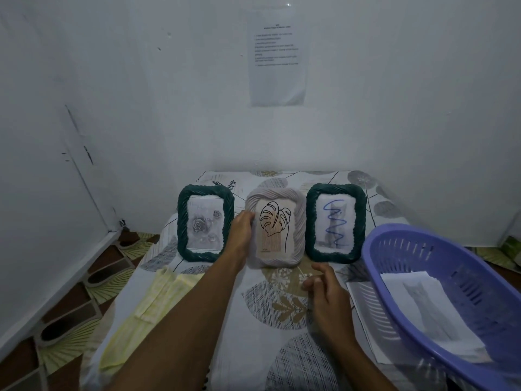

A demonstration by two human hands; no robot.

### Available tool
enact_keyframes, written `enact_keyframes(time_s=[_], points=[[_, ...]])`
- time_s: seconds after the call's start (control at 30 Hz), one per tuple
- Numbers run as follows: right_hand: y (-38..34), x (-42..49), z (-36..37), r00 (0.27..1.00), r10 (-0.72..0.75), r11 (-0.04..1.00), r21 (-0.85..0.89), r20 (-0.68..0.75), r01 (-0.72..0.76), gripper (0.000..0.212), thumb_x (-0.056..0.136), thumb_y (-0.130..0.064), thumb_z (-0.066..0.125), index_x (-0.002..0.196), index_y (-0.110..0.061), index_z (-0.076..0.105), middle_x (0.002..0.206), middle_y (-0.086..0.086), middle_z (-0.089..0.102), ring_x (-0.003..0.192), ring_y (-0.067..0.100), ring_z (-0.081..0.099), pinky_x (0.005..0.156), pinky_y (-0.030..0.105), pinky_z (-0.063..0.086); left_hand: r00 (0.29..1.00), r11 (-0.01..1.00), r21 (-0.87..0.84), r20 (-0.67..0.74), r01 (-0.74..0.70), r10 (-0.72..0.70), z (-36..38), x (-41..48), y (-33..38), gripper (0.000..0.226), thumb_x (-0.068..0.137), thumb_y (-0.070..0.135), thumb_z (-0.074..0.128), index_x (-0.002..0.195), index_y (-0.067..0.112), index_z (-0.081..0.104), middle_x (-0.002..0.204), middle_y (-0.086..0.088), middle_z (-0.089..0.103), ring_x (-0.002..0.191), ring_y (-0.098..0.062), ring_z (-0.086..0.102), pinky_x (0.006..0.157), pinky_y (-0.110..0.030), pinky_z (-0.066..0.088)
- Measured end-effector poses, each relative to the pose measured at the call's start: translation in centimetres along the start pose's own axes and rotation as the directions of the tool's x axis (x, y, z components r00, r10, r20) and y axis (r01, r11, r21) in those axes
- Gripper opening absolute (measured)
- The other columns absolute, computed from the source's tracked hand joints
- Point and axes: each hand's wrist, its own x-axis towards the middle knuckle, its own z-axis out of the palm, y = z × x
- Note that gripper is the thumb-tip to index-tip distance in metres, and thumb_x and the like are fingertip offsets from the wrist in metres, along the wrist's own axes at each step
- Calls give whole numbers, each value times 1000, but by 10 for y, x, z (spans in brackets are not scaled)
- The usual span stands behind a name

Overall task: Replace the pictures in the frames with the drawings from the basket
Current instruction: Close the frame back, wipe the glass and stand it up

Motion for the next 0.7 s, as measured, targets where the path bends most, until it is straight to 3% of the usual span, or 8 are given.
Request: enact_keyframes(time_s=[0.17, 0.33, 0.7], points=[[0, 1, 1, 1000, -9, 1000, 3, 2, 9, 29, 102, -20, 37, 115, -40, 53, 83, -10, 69, 83, 5, 64, 75, 32, 51, 999, 1000, 23, -48, 1, 0, -1, 9, -1, 24, 95, 25, 39, 84, 12, 55, 83, -12, 64, 77, -23, 59, 68, -34, 45], [1, 1, 2, 1000, -10, 1000, 5, 6, 10, 28, 101, -19, 39, 111, -40, 54, 82, -9, 69, 82, 5, 65, 73, 31, 51, 999, 999, 29, -44, 17, -15, -2, 14, -1, 21, 94, 27, 39, 86, 14, 53, 88, -14, 57, 79, -22, 53, 70, -37, 40], [5, 2, 3, 1000, -20, 1000, -18, 0, 20, 26, 100, -23, 40, 107, -44, 54, 79, -15, 68, 73, -1, 63, 67, 30, 52, 998, 999, -7, -37, 45, -45, -1, 22, -3, 26, 93, 26, 39, 92, 9, 59, 86, -14, 65, 80, -24, 60, 72, -38, 47]])
